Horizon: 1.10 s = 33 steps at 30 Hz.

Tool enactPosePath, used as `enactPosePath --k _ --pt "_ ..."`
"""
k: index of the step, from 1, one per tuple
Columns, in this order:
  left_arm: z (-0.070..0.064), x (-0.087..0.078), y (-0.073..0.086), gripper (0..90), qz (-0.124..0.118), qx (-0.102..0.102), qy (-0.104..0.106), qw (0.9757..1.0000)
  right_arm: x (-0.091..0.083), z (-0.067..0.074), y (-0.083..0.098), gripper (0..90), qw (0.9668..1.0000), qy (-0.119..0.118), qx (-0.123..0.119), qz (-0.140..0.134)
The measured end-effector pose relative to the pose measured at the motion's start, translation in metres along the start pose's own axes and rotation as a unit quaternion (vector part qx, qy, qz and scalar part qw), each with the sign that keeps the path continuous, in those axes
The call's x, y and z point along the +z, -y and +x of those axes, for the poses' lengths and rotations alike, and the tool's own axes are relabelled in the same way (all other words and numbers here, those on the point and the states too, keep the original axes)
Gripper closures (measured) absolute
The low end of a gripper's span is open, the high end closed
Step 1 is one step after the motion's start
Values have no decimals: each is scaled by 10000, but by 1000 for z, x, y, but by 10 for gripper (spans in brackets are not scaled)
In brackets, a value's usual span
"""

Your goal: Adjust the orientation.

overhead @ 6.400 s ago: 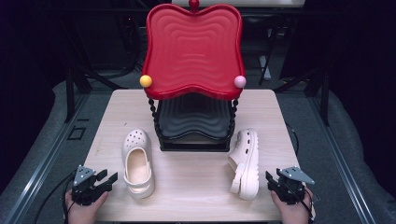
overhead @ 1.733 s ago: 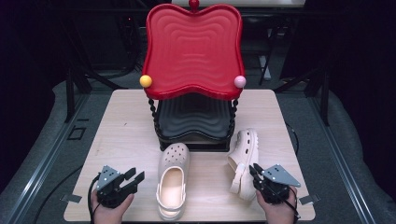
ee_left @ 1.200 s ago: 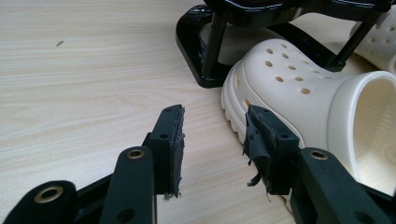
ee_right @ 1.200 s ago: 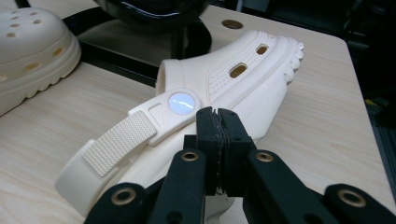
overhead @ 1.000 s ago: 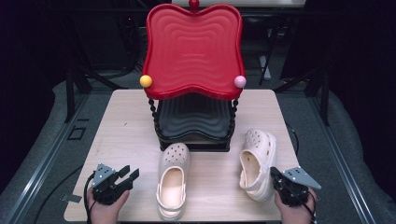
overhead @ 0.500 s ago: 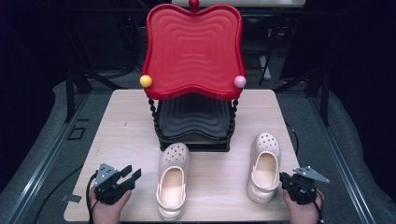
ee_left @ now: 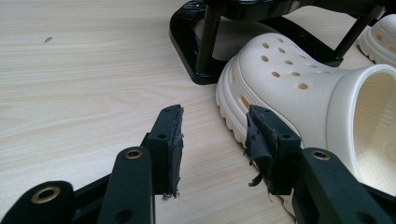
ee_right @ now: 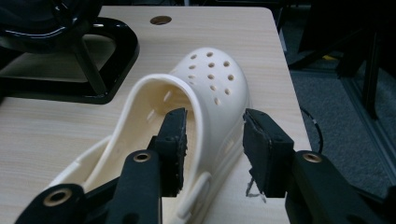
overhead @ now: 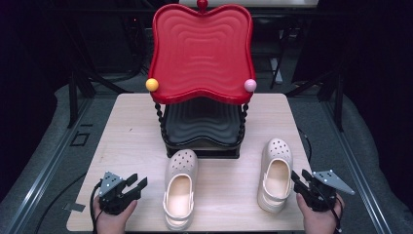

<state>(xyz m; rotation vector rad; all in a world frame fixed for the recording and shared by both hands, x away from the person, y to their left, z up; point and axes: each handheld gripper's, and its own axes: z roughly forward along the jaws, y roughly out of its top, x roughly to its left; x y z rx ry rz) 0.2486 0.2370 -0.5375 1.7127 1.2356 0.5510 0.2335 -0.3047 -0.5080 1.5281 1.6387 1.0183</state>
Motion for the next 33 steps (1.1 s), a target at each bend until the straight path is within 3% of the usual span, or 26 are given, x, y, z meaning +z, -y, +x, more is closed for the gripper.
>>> enactPosePath --k 3,5,7,9,14,18,20,28,33 --pt "1 0 0 560 2 -4 7 10000 6 7 -4 581 9999 -50 -110 36" --pt "1 0 0 560 6 -6 9 10000 18 12 -7 570 9994 42 -300 162" --pt "1 0 0 560 -1 -22 4 10000 22 14 -7 568 9992 82 -343 184" --pt "1 1 1 560 -7 -43 6 10000 35 18 -3 568 9977 282 -523 321" --pt "3 2 2 560 13 -126 25 9999 49 18 6 623 9960 433 -520 580" --pt "4 2 2 560 7 -141 16 9999 51 15 6 690 9962 431 -485 576" --pt "4 2 2 560 40 -132 14 9999 52 11 5 728 9974 384 -278 547" --pt "4 2 2 560 58 -117 42 9999 45 13 2 820 9960 507 -405 620" --pt "4 2 2 560 55 -127 42 9999 39 13 1 840 9967 474 -328 566"
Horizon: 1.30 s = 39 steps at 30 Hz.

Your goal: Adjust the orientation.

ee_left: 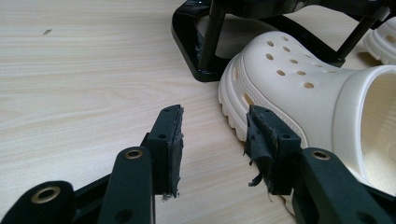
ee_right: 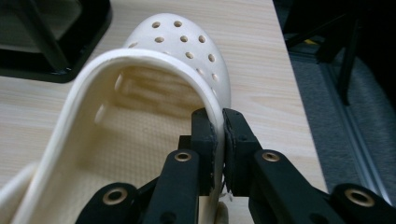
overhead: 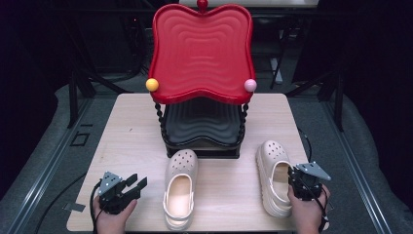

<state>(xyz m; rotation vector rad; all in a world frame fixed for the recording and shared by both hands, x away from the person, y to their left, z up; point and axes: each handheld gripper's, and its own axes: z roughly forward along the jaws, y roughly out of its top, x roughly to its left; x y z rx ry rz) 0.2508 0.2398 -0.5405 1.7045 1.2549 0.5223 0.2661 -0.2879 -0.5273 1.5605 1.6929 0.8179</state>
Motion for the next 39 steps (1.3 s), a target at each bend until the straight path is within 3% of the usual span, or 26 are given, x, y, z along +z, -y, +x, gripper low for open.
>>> enactPosePath --k 1,3,12,16,17,18,25,30,32,39 --pt "0 0 0 560 -3 3 1 10000 -6 1 1 841 9999 -118 74 -43" --pt "0 0 0 559 -54 -9 -4 10000 -13 3 1 840 9998 -138 70 -89" --pt "-2 -2 0 560 -75 -2 3 10000 -45 26 6 840 9989 -429 -120 -129" --pt "-4 -2 0 560 -102 0 12 9999 -55 51 6 841 9965 -784 -211 -213" --pt "-4 -2 0 560 -102 0 12 9999 -55 51 6 841 9965 -784 -211 -213" --pt "-5 -2 0 560 -120 -11 20 9999 -56 64 7 841 9948 -953 -307 -191" --pt "-9 -2 1 560 -88 57 87 9999 -45 98 5 840 9896 -1254 -708 25" --pt "-14 0 2 560 -30 120 142 9998 -34 111 2 840 9888 -1220 -857 -67" --pt "-16 1 2 560 10 161 163 9997 -29 117 -1 839 9875 -1280 -911 86" --pt "-19 2 3 560 30 193 236 9995 -16 134 -5 837 9864 -1290 -1015 99"
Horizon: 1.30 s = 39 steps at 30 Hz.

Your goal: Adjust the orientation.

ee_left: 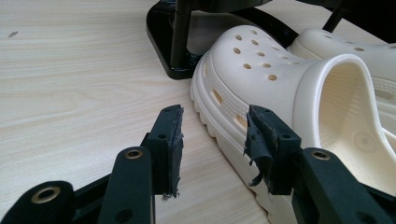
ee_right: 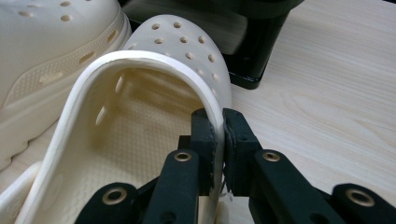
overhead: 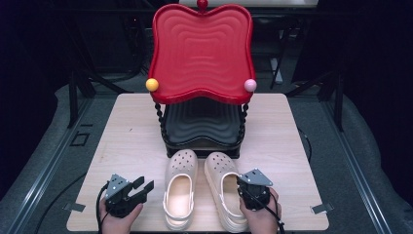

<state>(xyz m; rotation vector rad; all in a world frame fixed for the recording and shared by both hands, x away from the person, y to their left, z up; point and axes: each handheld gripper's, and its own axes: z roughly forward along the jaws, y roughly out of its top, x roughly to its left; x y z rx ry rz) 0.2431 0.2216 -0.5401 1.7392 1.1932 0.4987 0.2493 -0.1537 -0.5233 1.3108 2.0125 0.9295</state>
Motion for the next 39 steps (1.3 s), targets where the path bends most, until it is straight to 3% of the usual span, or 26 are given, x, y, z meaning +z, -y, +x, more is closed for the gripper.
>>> enactPosePath --k 1,5,6,12,16,17,19,20,27,28,33,35,38,39 --pt "0 0 0 560 0 0 0 10000 3 1 0 836 9999 44 23 -112" --pt "-3 1 0 558 -31 14 47 10000 6 5 -3 832 10000 20 46 -33" --pt "-4 2 0 558 -12 17 70 10000 9 7 -2 829 9998 52 70 -163" --pt "-10 2 0 557 5 91 143 9999 8 15 0 805 10000 -29 54 -16" --pt "-14 3 1 557 -2 130 202 9997 10 19 1 803 9999 24 19 -137" --pt "-15 3 0 557 32 140 219 9997 8 19 1 802 10000 -11 22 -27" --pt "-16 3 0 556 9 139 223 9997 9 19 2 799 9999 25 17 -149" --pt "-17 2 0 556 29 170 254 9995 7 19 2 796 10000 -26 25 -41" --pt "-28 8 -1 550 22 234 427 9988 10 20 4 736 9997 -35 24 -232" --pt "-31 10 -1 549 50 283 452 9986 7 16 5 698 9997 -163 2 -198" --pt "-36 14 -4 540 68 321 547 9980 3 11 8 671 9994 -270 -18 -216" --pt "-38 20 -5 537 101 332 574 9977 0 9 10 689 9993 -352 -120 -97" --pt "-41 24 -5 546 151 346 609 9974 2 11 12 744 9992 -334 -141 -172" --pt "-43 27 -5 566 211 406 633 9969 0 12 11 766 9991 -407 -108 -17"
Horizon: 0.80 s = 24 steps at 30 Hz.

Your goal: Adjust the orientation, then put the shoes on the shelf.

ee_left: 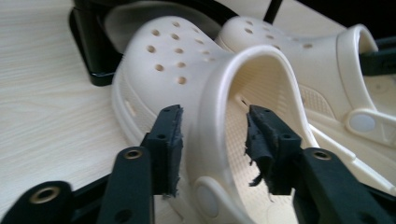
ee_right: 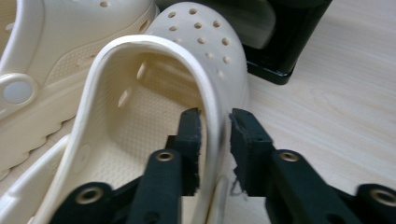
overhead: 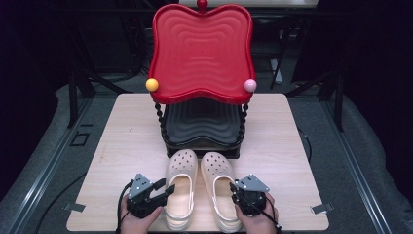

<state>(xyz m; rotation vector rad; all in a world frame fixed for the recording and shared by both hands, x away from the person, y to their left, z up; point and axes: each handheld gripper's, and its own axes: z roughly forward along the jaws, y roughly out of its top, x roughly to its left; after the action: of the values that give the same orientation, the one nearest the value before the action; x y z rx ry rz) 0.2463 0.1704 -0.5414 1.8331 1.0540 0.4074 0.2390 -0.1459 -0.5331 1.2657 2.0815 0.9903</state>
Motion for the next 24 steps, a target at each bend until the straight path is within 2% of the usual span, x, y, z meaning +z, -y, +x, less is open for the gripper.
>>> enactPosePath --k 2,3,4,6,7,8,11,12,17,19,20,22,24 --pt "-3 5 0 578 100 113 -81 9999 1 1 0 793 10000 55 -12 -45" --pt "-5 6 0 596 107 185 -240 9995 2 2 0 802 9999 106 4 -107" --pt "-4 6 -2 694 170 221 -340 9990 0 1 -1 808 10000 73 68 7" --pt "-3 6 -2 699 179 152 -317 9992 0 1 -1 810 9999 78 97 13" --pt "-3 5 -2 725 189 133 -364 9991 2 2 -1 811 9996 143 246 -82" --pt "-4 4 -2 747 213 184 -404 9988 0 2 -2 811 9996 106 269 42" --pt "-5 3 -2 778 206 229 -437 9986 0 2 -2 811 9993 119 343 42" --pt "-7 2 -2 795 204 268 -415 9986 2 3 -2 810 9988 190 436 -106" --pt "-14 0 -1 803 256 390 -434 9980 1 4 -2 808 9983 187 541 -69" --pt "-16 -2 0 803 281 389 -412 9980 1 4 -2 807 9983 184 550 -90" --pt "-16 -3 0 803 296 380 -397 9981 -1 4 -3 804 9981 70 615 39" --pt "-17 -2 1 803 273 327 -394 9983 -2 4 -3 804 9979 39 639 46" --pt "-19 1 0 805 247 271 -366 9987 0 9 -2 800 9973 2 716 -134"
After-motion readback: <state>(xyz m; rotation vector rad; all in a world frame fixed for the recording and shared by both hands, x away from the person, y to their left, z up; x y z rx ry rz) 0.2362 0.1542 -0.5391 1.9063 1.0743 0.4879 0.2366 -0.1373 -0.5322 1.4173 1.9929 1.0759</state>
